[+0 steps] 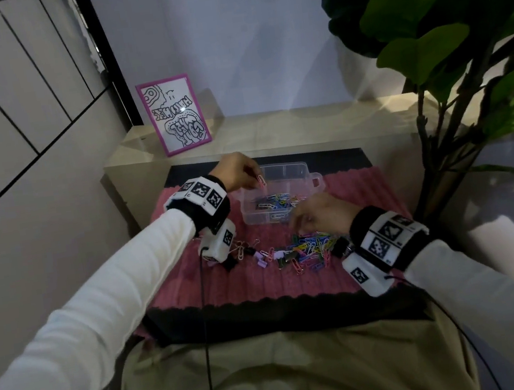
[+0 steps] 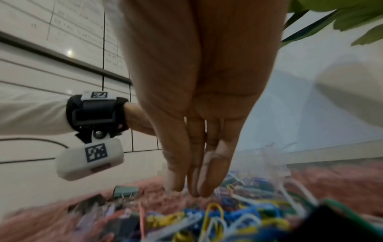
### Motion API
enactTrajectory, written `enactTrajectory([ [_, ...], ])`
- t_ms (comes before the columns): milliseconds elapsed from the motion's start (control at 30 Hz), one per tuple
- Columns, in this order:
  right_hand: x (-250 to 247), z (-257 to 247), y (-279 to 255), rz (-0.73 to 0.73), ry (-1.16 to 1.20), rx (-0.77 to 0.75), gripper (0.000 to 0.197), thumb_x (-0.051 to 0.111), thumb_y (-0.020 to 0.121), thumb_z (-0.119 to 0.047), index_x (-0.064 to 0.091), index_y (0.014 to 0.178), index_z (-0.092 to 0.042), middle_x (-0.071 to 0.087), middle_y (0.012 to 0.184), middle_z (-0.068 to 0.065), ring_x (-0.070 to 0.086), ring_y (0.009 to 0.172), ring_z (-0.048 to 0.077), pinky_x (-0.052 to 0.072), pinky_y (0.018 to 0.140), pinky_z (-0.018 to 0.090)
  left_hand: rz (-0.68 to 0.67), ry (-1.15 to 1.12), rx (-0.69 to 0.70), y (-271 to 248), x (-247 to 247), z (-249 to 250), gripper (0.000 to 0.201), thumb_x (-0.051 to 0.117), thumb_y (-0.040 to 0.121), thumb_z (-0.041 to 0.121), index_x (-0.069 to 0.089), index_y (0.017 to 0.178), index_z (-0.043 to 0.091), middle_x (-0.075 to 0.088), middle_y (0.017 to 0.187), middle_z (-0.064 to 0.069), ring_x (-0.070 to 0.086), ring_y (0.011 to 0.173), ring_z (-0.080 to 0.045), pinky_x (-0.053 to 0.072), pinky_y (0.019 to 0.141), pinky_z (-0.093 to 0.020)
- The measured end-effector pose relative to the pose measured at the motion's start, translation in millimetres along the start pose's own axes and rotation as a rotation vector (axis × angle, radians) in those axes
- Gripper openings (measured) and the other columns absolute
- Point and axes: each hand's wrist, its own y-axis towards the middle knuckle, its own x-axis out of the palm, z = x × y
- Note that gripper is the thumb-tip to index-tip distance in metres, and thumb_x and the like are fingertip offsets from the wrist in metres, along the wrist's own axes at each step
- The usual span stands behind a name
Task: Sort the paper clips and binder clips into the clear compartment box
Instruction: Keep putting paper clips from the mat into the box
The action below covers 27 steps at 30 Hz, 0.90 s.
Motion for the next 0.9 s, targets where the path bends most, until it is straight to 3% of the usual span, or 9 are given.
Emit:
enactTrajectory([
  [100, 9.0, 1.7, 1.5, -0.087, -0.061, 0.020, 0.021, 0.062, 0.084, -0.004, 0.066, 0.104, -0.005, 0.070, 0.100, 0.012, 0.066, 0.092, 0.020, 0.043, 0.075, 0.019, -0.048, 0.091, -0.019, 7.7, 7.7, -3.5, 0.023, 0.066, 0.077, -0.001, 0.068, 0.100, 0.001, 0.070, 0.100, -0.018, 0.063, 0.071, -0.009, 0.044, 0.051, -0.001],
  [167, 12.1, 0.2, 3.5, -0.112, -0.053, 0.026, 0.025, 0.061, 0.084, -0.005, 0.064, 0.109, -0.007, 0.070, 0.101, 0.011, 0.065, 0.092, 0.018, 0.041, 0.074, 0.018, -0.147, 0.133, -0.012, 4.3, 11.2, -6.2, 0.028, 0.066, 0.079, 0.004, 0.066, 0.107, 0.008, 0.069, 0.107, -0.012, 0.065, 0.093, -0.018, 0.047, 0.068, -0.008],
  [267, 14.0, -4.2, 8.4, -0.162, -0.066, 0.005, 0.030, 0.059, 0.085, -0.002, 0.060, 0.115, -0.008, 0.069, 0.103, 0.011, 0.061, 0.088, 0.015, 0.041, 0.069, 0.017, -0.214, 0.189, 0.008, -5.9, 14.4, -9.9, 0.036, 0.065, 0.081, 0.011, 0.061, 0.117, 0.016, 0.064, 0.119, -0.005, 0.060, 0.110, -0.017, 0.040, 0.089, -0.020],
  [400, 18.9, -7.4, 17.8, -0.189, -0.202, -0.023, 0.034, 0.065, 0.080, -0.004, 0.060, 0.113, -0.007, 0.062, 0.113, 0.009, 0.058, 0.101, 0.021, 0.040, 0.078, 0.023, -0.024, 0.162, 0.038, -15.0, 15.2, -15.0, 0.025, 0.062, 0.082, 0.004, 0.065, 0.107, 0.008, 0.068, 0.111, -0.007, 0.064, 0.101, -0.019, 0.040, 0.082, -0.013],
  [500, 22.9, -8.3, 21.2, -0.164, -0.245, -0.007, 0.025, 0.065, 0.079, -0.003, 0.061, 0.104, -0.005, 0.062, 0.109, 0.011, 0.057, 0.101, 0.023, 0.038, 0.074, 0.024, 0.078, 0.143, 0.047, -19.4, 17.1, -15.0, 0.012, 0.062, 0.080, 0.000, 0.065, 0.092, 0.002, 0.071, 0.097, -0.012, 0.066, 0.090, -0.021, 0.040, 0.071, -0.011],
  [600, 21.0, -10.2, 22.9, -0.173, -0.269, 0.011, 0.022, 0.064, 0.080, -0.003, 0.063, 0.102, -0.003, 0.065, 0.107, 0.013, 0.058, 0.100, 0.024, 0.035, 0.071, 0.022, 0.065, 0.147, 0.020, -22.3, 22.8, -14.8, 0.010, 0.064, 0.080, 0.003, 0.065, 0.090, 0.003, 0.071, 0.095, -0.011, 0.064, 0.086, -0.017, 0.042, 0.071, -0.014],
  [700, 18.8, -7.6, 22.7, -0.171, -0.197, 0.035, 0.019, 0.067, 0.077, -0.003, 0.065, 0.096, -0.002, 0.066, 0.099, 0.012, 0.055, 0.085, 0.019, 0.036, 0.070, 0.022, 0.052, 0.122, 0.041, -24.3, 26.1, -12.8, 0.012, 0.064, 0.080, 0.003, 0.066, 0.092, 0.004, 0.072, 0.094, -0.011, 0.066, 0.085, -0.017, 0.040, 0.063, -0.001],
  [800, 17.7, -0.8, 18.2, -0.154, -0.054, 0.063, 0.015, 0.071, 0.074, -0.005, 0.065, 0.088, -0.002, 0.059, 0.077, 0.001, 0.051, 0.074, 0.012, 0.039, 0.065, 0.023, 0.039, 0.098, 0.078, -32.7, 27.0, -7.6, 0.015, 0.063, 0.081, 0.004, 0.067, 0.095, 0.006, 0.071, 0.096, -0.008, 0.063, 0.084, -0.012, 0.042, 0.070, -0.005],
  [900, 13.2, 4.6, 9.9, -0.099, 0.070, 0.085, 0.013, 0.072, 0.075, -0.008, 0.062, 0.082, -0.011, 0.057, 0.072, -0.002, 0.051, 0.069, 0.010, 0.039, 0.059, 0.017, 0.045, 0.090, 0.130, -50.7, 28.0, -5.4, 0.016, 0.060, 0.083, 0.005, 0.067, 0.098, 0.007, 0.067, 0.093, -0.001, 0.058, 0.078, -0.006, 0.039, 0.063, 0.003],
])
